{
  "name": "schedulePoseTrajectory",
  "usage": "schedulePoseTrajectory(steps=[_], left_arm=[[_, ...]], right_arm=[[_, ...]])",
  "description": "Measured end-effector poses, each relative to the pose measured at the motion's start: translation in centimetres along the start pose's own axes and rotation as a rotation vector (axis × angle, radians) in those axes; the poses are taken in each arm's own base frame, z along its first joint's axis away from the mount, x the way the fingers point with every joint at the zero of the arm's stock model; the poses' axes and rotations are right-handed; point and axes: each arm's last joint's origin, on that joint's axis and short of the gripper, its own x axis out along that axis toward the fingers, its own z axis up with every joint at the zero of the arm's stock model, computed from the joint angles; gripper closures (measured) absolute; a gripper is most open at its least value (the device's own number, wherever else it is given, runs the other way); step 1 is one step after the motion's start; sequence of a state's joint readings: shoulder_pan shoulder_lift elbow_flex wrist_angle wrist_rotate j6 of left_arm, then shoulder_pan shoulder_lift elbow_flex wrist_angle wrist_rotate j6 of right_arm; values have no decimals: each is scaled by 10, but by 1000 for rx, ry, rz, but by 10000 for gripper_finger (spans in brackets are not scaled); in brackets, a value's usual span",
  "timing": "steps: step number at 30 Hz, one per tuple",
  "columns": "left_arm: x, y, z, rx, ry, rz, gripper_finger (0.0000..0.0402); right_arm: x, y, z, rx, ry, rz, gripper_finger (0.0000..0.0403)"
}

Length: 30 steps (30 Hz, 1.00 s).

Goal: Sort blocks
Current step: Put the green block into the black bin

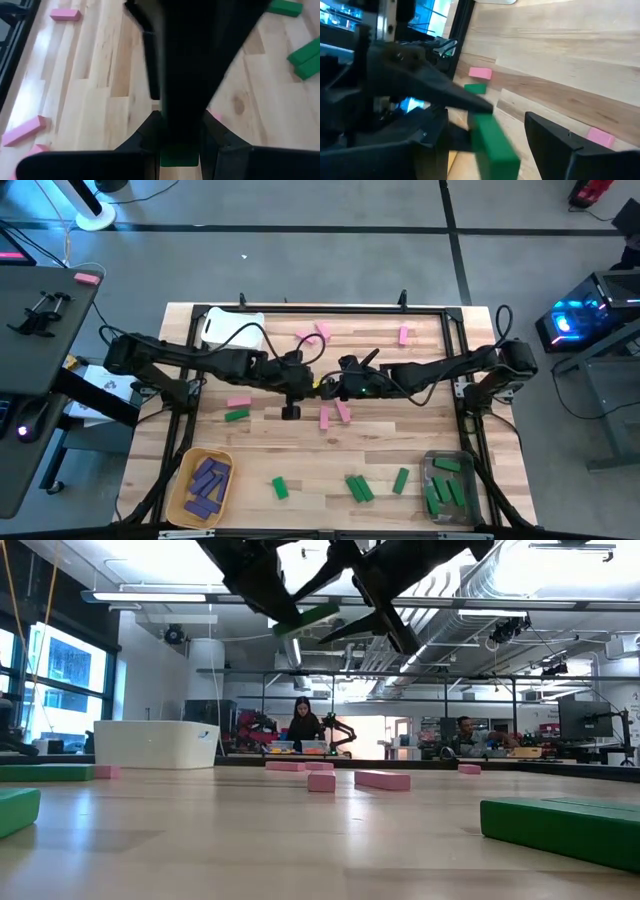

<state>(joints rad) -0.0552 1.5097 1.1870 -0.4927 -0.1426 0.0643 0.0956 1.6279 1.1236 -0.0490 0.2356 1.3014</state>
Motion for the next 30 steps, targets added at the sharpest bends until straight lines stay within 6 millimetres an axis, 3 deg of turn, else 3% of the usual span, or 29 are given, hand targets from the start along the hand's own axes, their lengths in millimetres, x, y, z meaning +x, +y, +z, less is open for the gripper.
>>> schedulePoseTrajectory(steps=[8, 11, 16, 19, 25, 30], left_arm=[[3, 2, -1, -1, 17, 44, 353], [3, 0, -1, 9, 15, 30, 353], [3, 0, -2, 10, 18, 30, 353], [3, 0, -2, 12, 20, 29, 351], [-1, 0, -3, 15, 29, 16, 282], [-23, 3, -10, 23, 86, 12, 211]], right_arm=[[0, 0, 0, 1, -4, -1, 225], [0, 0, 0, 0, -8, -4, 267], [0, -2, 0, -4, -8, -19, 373], [0, -2, 0, -7, -10, -16, 390], [0, -1, -1, -32, 24, -6, 398], [-11, -3, 1, -74, 58, -57, 400]])
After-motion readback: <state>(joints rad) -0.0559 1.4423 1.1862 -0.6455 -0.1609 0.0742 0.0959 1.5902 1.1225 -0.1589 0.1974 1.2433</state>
